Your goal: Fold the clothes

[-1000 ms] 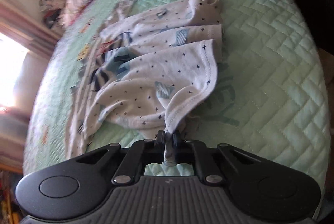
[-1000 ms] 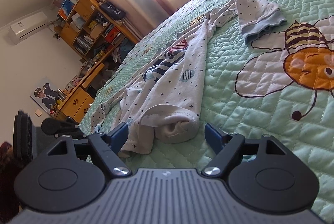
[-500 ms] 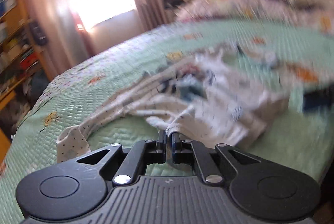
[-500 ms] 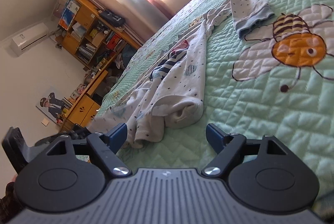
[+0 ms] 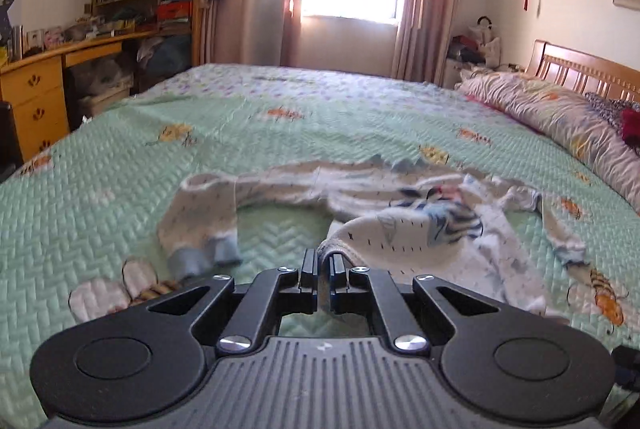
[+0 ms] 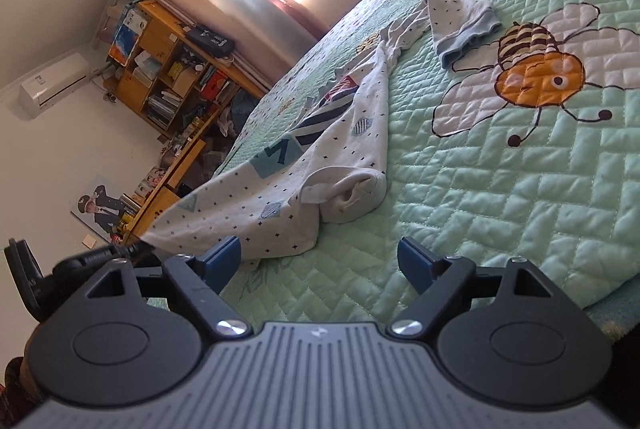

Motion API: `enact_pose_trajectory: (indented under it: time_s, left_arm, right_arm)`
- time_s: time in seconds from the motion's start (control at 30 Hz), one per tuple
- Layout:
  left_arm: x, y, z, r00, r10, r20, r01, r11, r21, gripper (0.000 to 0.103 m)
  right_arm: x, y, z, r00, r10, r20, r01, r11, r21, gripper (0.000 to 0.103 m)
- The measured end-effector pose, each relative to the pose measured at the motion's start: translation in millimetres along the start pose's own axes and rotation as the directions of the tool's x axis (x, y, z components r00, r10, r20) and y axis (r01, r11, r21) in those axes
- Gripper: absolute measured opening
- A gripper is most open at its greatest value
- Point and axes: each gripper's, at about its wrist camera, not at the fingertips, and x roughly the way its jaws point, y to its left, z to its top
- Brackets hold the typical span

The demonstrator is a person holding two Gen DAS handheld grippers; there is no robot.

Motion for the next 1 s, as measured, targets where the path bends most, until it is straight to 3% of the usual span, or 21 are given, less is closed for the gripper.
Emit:
enact_pose_trajectory:
  time_s: [0.07,0.13,0.2,0.27,0.33,0.4,0.47,0.6,0.77,0.9,0.97,1.0]
  left_arm:
    - [6,4,-9,1.0,0.026,-0.009,-0.026,1.0,0.011,0.005]
    - [15,11,-19,0.997,0.078,-0.027,-0.077,0.997,0.007,0.004]
    - [26,24,-30,0.991,0.122,-0.061,-0.124,0.992,-0.031,0.004]
    - [37,39,-40,0.985,0.128,-0.115,-0.139,0.986,-0.096,0.004]
    - [42,48,-50,0.98,0.126,-0.153,-0.147,0.98,-0.137,0.005]
    - [40,50,-51,0.975,0.152,-0.163,-0.174,0.976,-0.13,0.006]
    - [36,51,-48,0.974,0.162,-0.16,-0.183,0.974,-0.131,0.019]
    - [19,48,-38,0.976,0.18,-0.121,-0.193,0.975,-0.108,0.023]
    - [17,25,-31,0.984,0.13,-0.125,-0.137,0.989,-0.051,0.048]
    - [13,1,-29,0.992,0.071,-0.104,-0.07,0.997,0.012,0.05]
    - [11,-10,-26,0.995,0.062,-0.081,-0.058,0.997,0.05,0.057]
    - [9,-15,-24,0.996,0.057,-0.069,-0.052,0.996,0.068,0.057]
  right_arm:
    - [1,9,0,1.0,-0.015,0.006,0.015,0.998,-0.053,0.086]
    - [2,21,2,0.998,-0.057,0.018,0.059,0.981,-0.187,0.086]
    - [5,35,2,0.994,-0.108,0.033,0.112,0.932,-0.346,0.086]
    - [8,48,1,0.986,-0.154,0.057,0.162,0.855,-0.493,0.086]
    - [9,50,6,0.984,-0.159,0.073,0.174,0.826,-0.536,0.086]
    - [12,46,14,0.985,-0.152,0.075,0.169,0.838,-0.52,0.086]
    - [15,41,23,0.986,-0.15,0.078,0.169,0.851,-0.498,0.086]
    - [22,26,44,0.982,-0.167,0.09,0.189,0.878,-0.439,0.086]
    - [38,6,66,0.982,-0.174,0.077,0.189,0.938,-0.289,0.086]
    - [25,-11,81,0.947,-0.272,0.169,0.313,0.895,-0.317,0.086]
    - [18,-20,88,0.924,-0.317,0.215,0.374,0.868,-0.326,0.086]
    - [13,-31,91,0.923,-0.323,0.21,0.375,0.878,-0.296,0.086]
